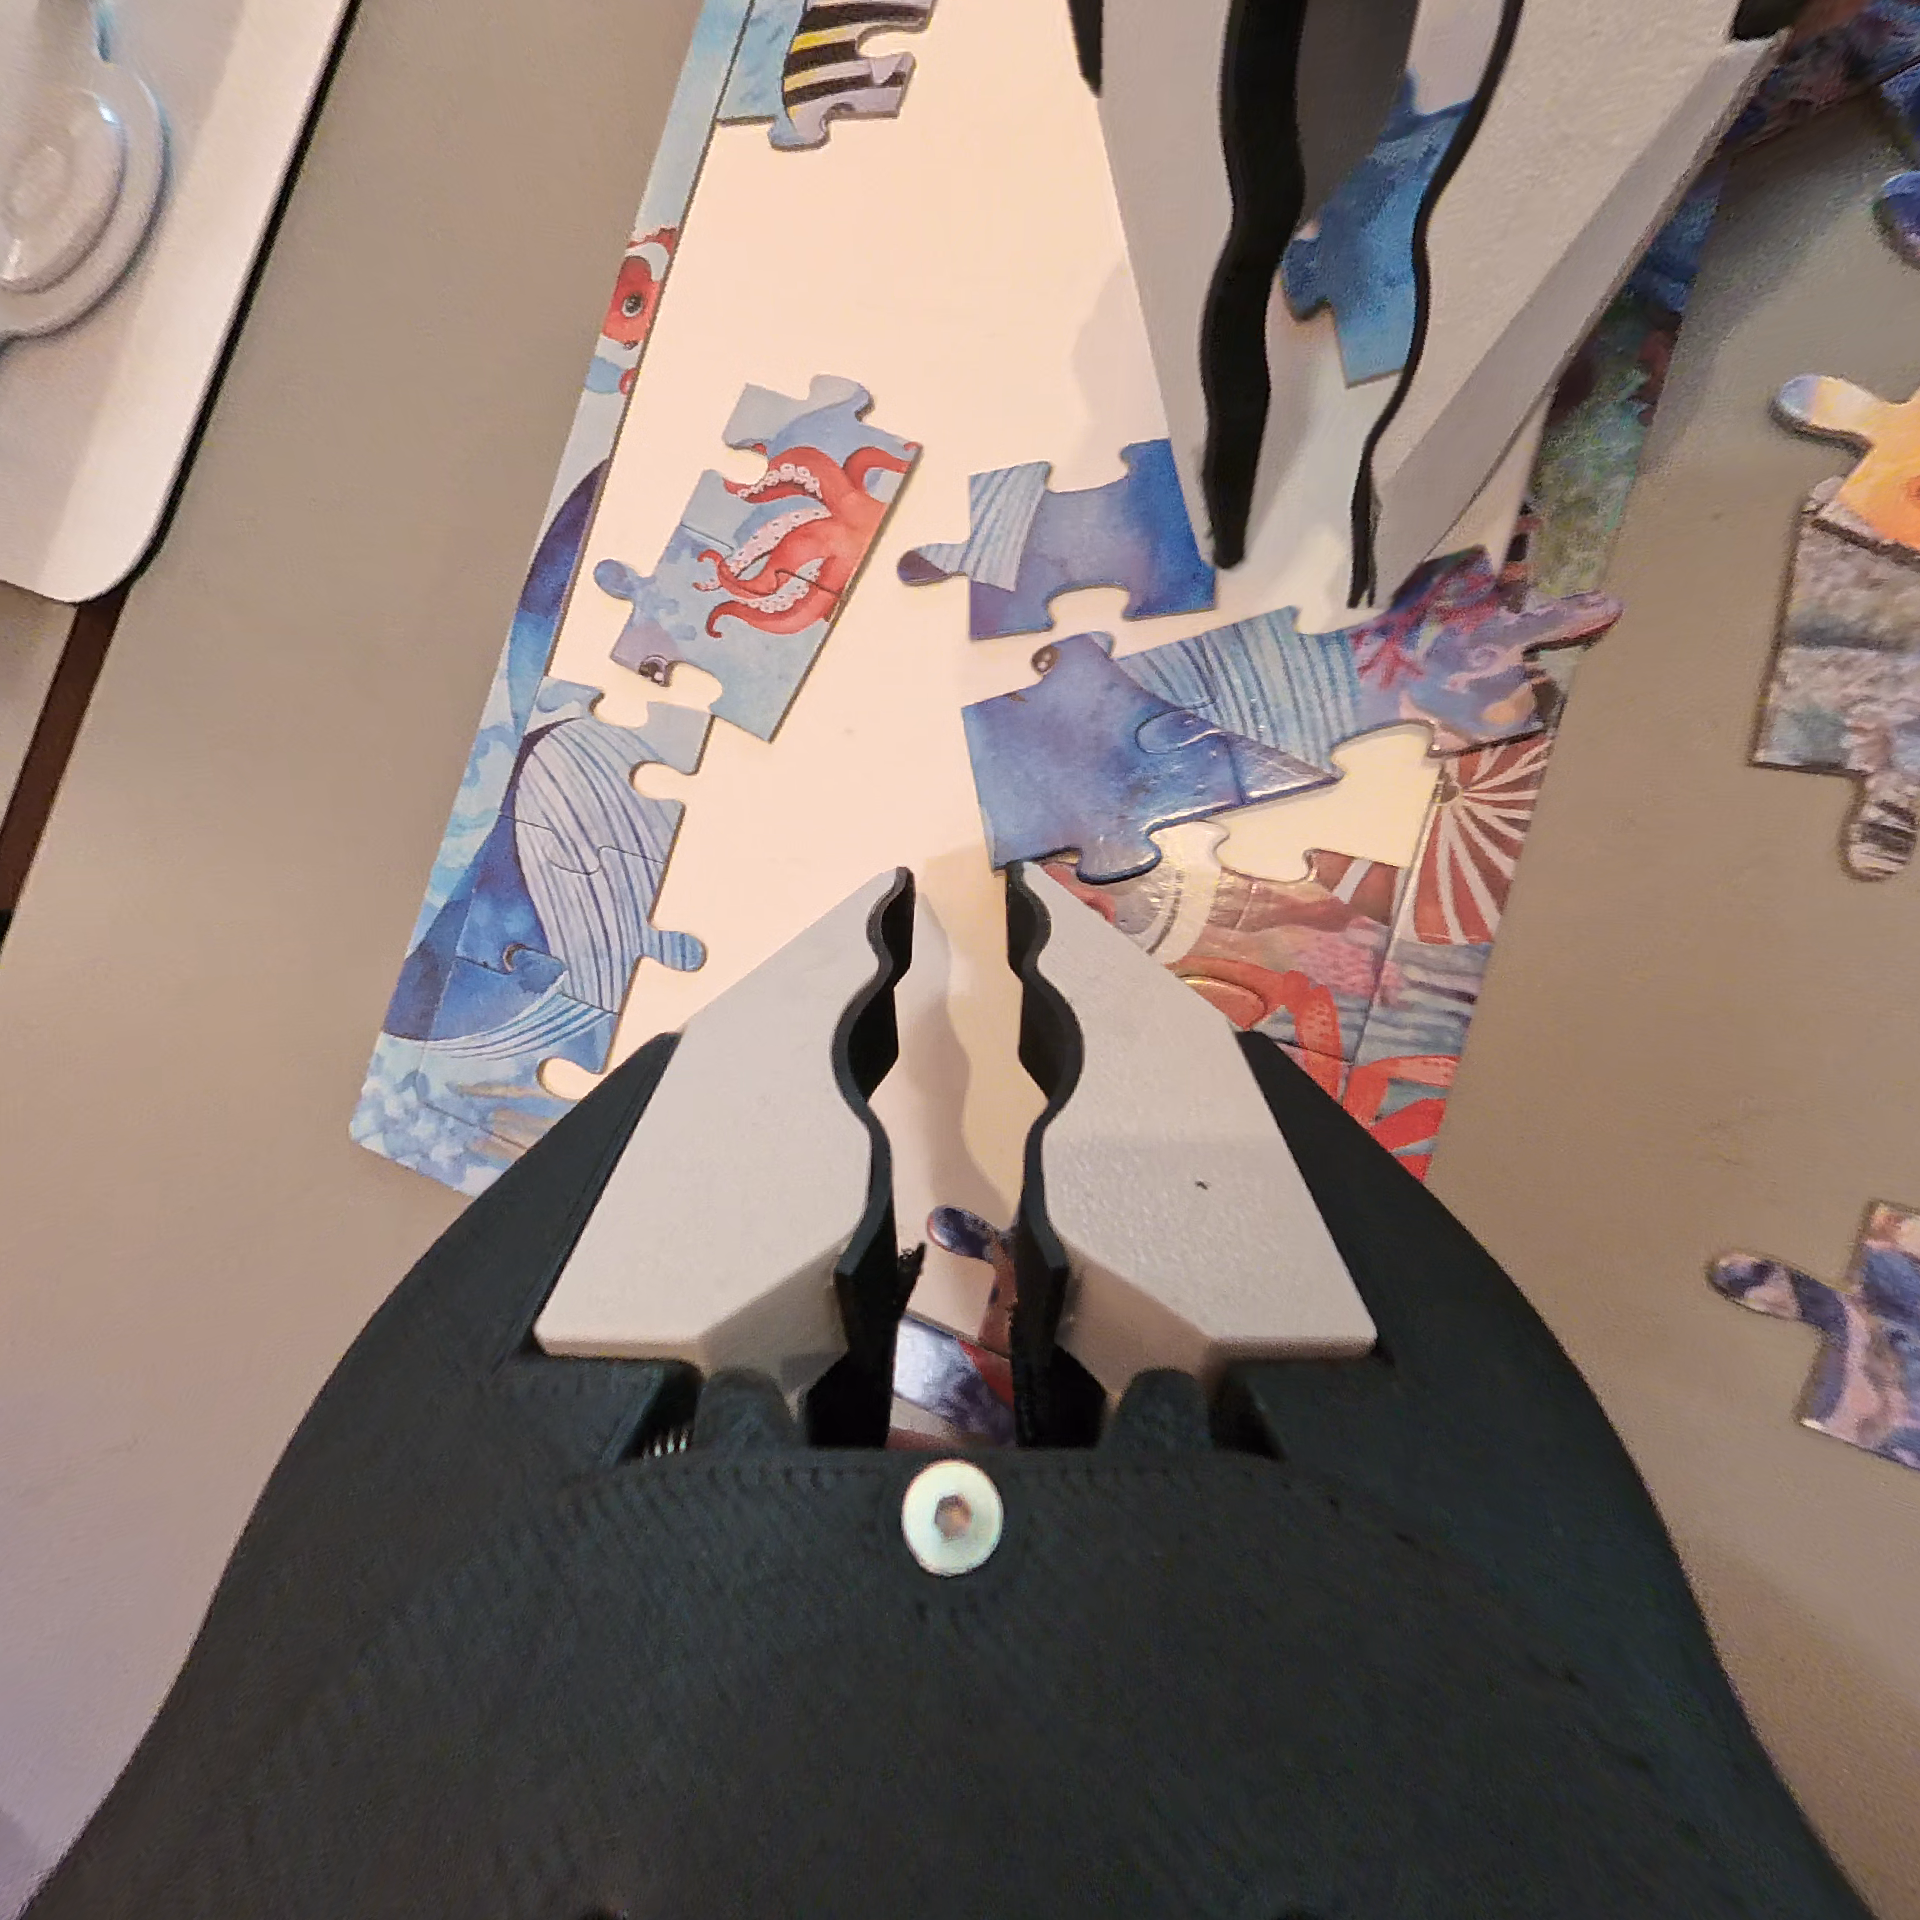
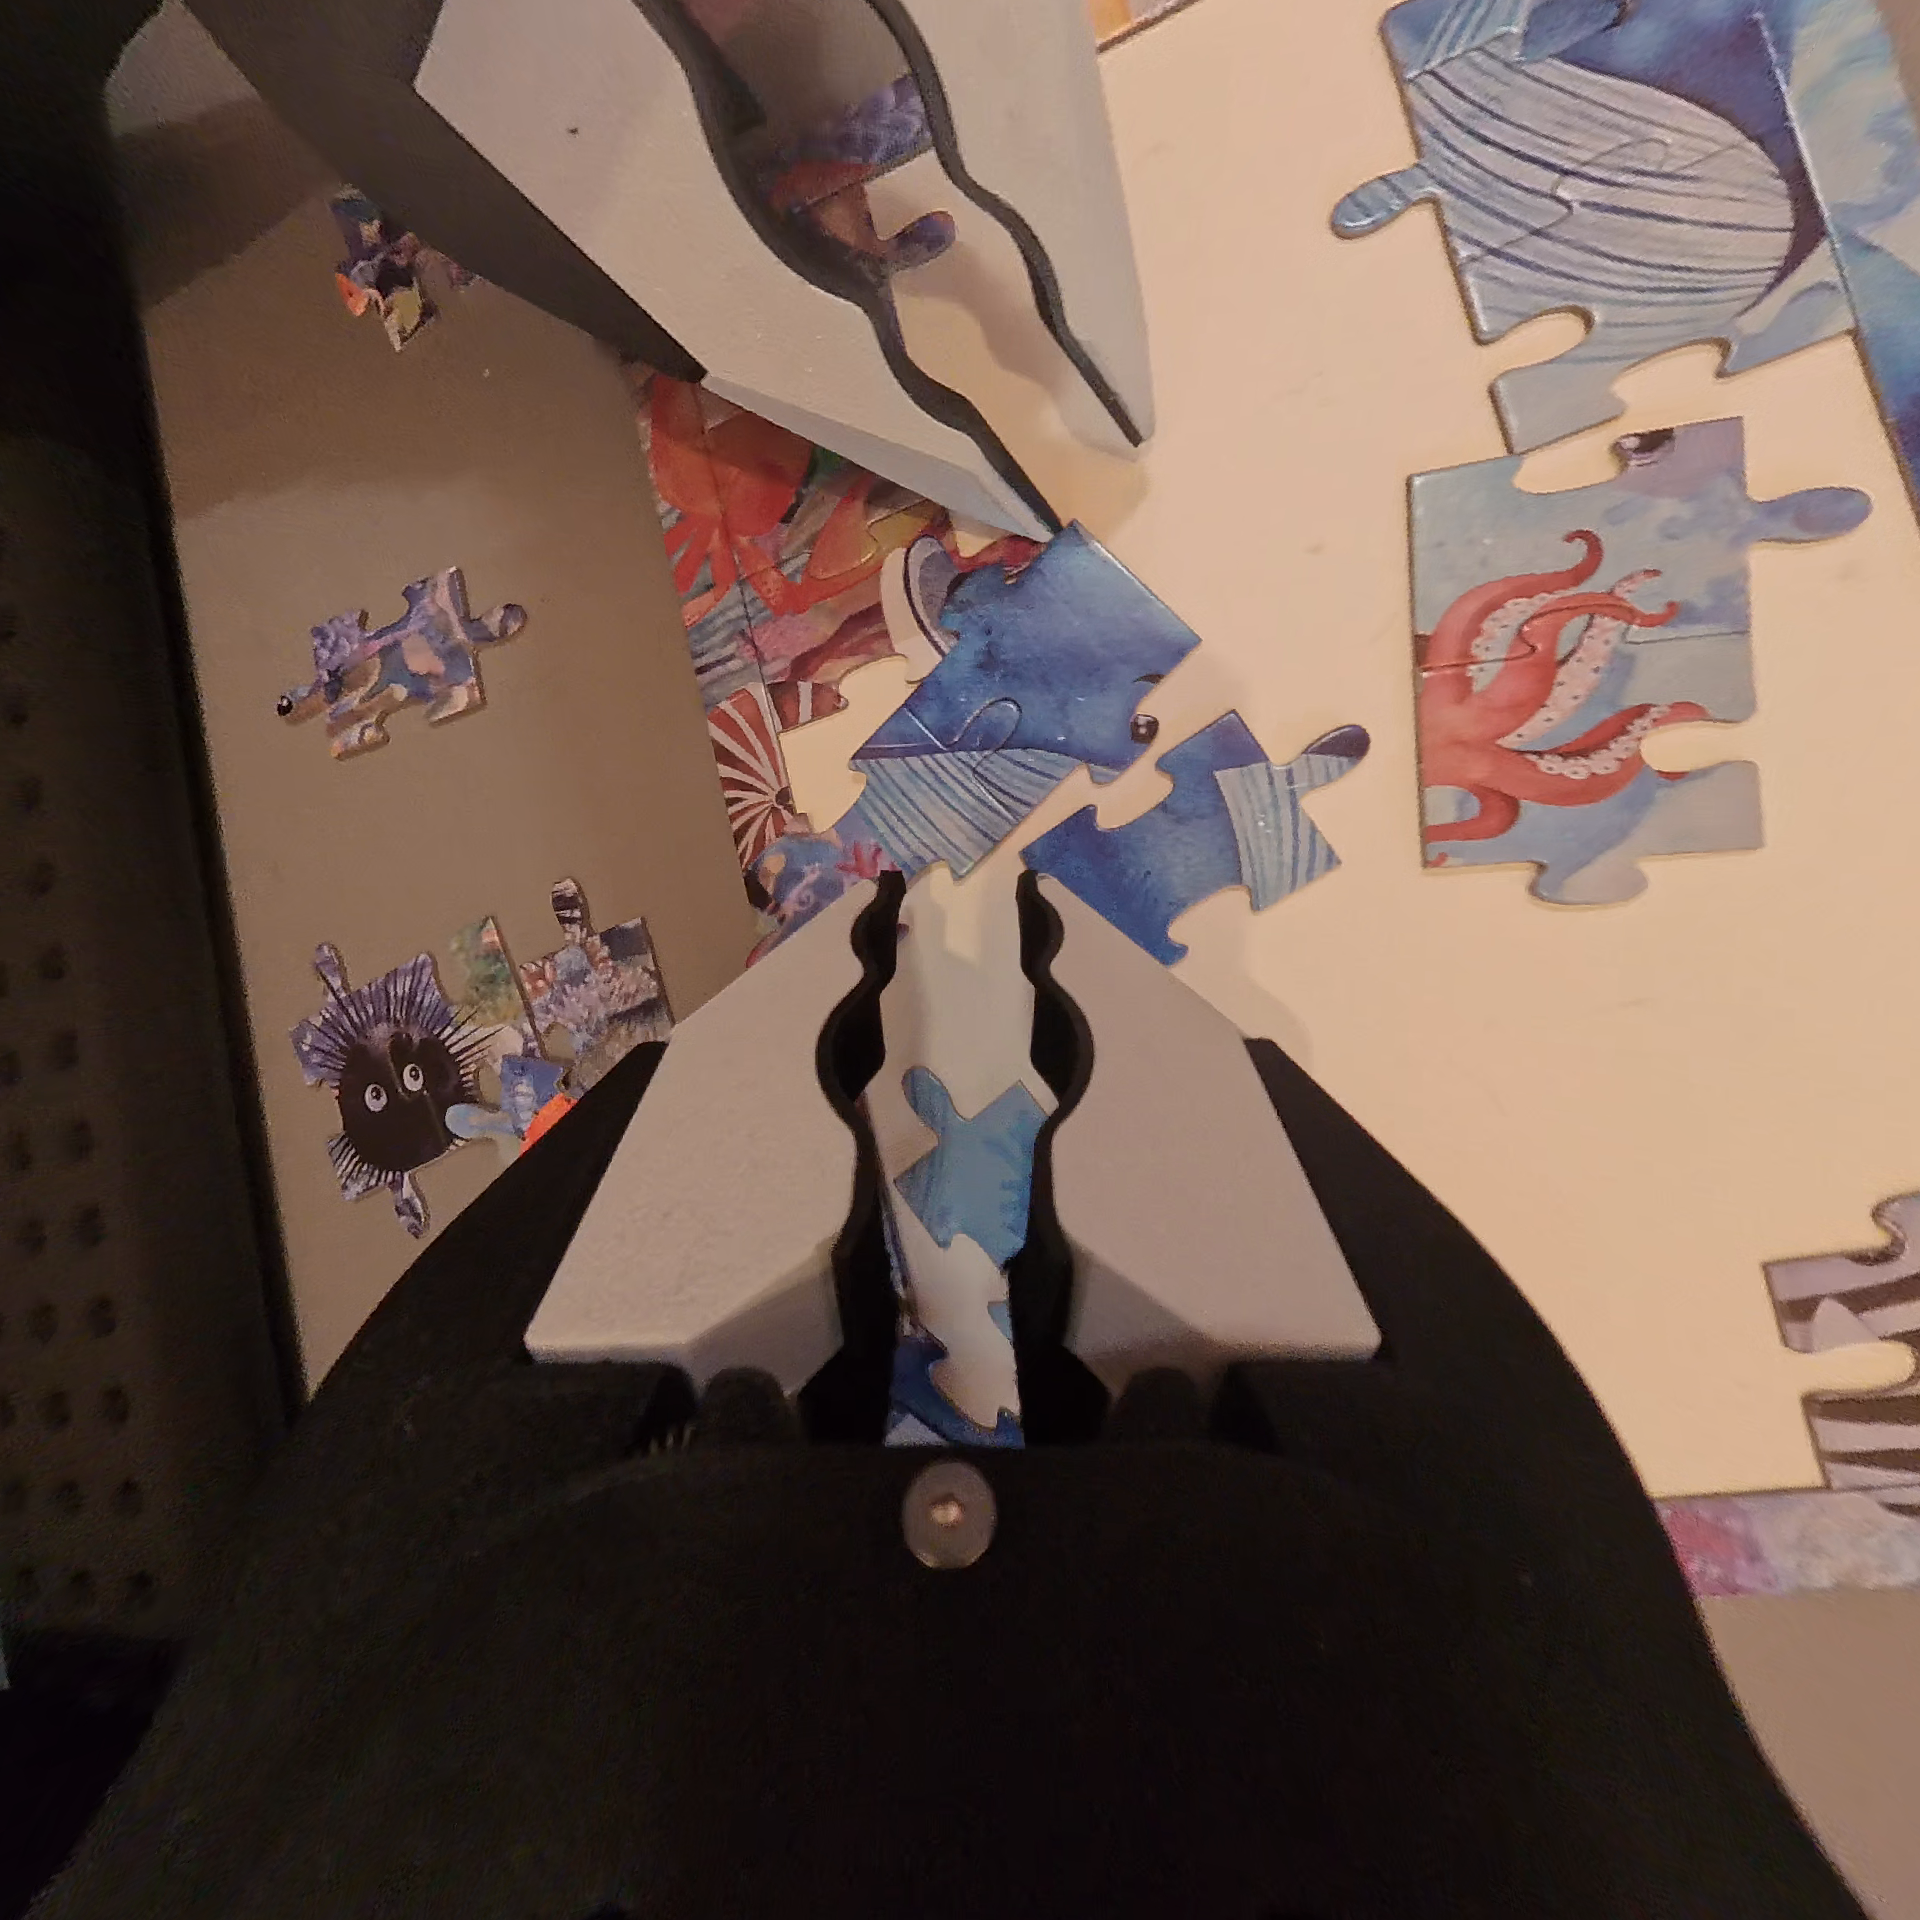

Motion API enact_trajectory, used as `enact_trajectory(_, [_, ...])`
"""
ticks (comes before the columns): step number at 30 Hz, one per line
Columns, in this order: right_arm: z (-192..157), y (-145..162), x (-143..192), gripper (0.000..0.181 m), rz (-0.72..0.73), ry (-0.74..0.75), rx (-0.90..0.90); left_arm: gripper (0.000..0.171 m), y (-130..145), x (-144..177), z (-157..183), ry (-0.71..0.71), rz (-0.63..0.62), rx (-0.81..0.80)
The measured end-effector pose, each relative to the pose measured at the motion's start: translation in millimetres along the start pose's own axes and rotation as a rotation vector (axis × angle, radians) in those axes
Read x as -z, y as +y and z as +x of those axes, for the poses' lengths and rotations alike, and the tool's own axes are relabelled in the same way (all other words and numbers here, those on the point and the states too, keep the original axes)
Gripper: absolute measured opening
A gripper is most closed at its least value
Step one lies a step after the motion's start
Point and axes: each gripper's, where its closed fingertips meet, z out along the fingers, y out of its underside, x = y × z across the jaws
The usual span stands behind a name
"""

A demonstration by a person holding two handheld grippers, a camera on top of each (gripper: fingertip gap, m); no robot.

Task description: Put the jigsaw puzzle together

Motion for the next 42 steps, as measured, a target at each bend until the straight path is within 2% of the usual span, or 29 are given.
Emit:
enact_trajectory(5, [-8, -2, -4, 0.024, 0.006, -0.045, 0.005, 0.014, -2, -2, 0, 0.01, 0.01, 0.028])
enact_trajectory(8, [-6, -10, -5, 0.024, 0.044, -0.038, 0.016, 0.019, -1, -5, -14, -0.071, 0.002, 0.028])
enact_trajectory(10, [15, -19, 3, 0.032, 0.107, 0.06, -0.015, 0.019, -1, -5, -20, -0.098, 0.0, 0.035])
enact_trajectory(12, [49, -24, 15, 0.04, 0.166, 0.22, -0.061, 0.02, 0, -4, -29, -0.15, -0.006, 0.041])
enact_trajectory(14, [75, -24, 21, 0.059, 0.189, 0.342, -0.09, 0.02, 2, -2, -41, -0.203, -0.012, 0.057])
enact_trajectory(18, [96, -24, 11, 0.067, 0.18, 0.395, -0.096, 0.021, 8, 2, -57, -0.264, -0.019, 0.118])
enact_trajectory(25, [102, -26, 11, 0.049, 0.161, 0.402, -0.099, 0.021, 25, 18, -83, -0.33, -0.01, 0.231])
enact_trajectory(29, [101, -25, 13, 0.049, 0.152, 0.371, -0.102, 0.021, 25, 14, -80, -0.306, 0.001, 0.239])
enact_trajectory(35, [87, -38, 26, 0.048, 0.252, 0.307, -0.111, 0.024, 1, -2, -57, -0.191, 0.068, 0.273])
enact_trajectory(38, [80, -42, 33, 0.049, 0.298, 0.268, -0.127, 0.035, -13, -3, -45, -0.113, 0.133, 0.279])
enact_trajectory(39, [78, -43, 35, 0.049, 0.312, 0.257, -0.138, 0.04, -19, -3, -41, -0.1, 0.16, 0.251])
enact_trajectory(42, [75, -43, 37, 0.049, 0.332, 0.228, -0.158, 0.042, -35, 1, -37, -0.183, 0.191, 0.082])
